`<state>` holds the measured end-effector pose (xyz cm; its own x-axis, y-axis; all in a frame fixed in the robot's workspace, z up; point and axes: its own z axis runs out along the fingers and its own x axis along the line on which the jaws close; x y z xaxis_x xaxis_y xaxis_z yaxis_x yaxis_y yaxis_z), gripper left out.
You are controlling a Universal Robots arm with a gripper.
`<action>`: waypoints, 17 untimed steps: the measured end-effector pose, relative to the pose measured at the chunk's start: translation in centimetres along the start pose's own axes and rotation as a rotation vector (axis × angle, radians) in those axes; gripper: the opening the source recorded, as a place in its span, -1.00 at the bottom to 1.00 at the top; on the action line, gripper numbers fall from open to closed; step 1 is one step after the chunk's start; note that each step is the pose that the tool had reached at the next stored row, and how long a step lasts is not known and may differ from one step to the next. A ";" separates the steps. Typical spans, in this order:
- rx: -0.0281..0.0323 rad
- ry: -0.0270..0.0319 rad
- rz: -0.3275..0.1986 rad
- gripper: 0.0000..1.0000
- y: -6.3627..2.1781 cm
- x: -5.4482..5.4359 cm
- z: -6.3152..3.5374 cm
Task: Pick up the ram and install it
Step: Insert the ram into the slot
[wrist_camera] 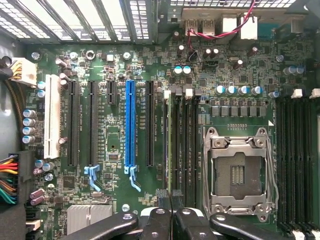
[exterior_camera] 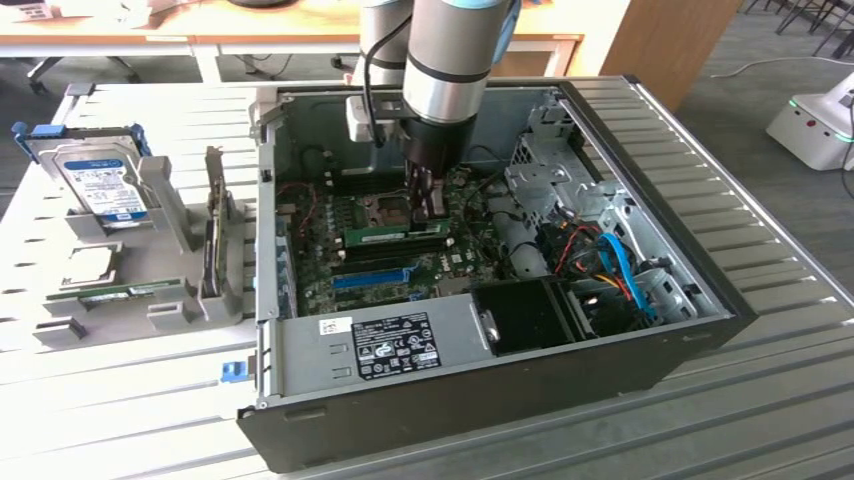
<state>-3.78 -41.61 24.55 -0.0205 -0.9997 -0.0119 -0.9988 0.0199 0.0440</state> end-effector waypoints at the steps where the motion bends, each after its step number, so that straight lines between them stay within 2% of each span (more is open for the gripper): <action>1: 0.0000 0.0000 0.000 -0.76 0.00 0.0 0.00; 11: 0.0000 0.0002 0.000 -0.76 0.00 0.0 0.00; 17: 0.0007 0.0000 0.000 -0.76 -0.03 0.0 0.47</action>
<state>-3.77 -41.66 24.08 -0.0203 -0.9997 -0.0120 -0.9989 0.0198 0.0433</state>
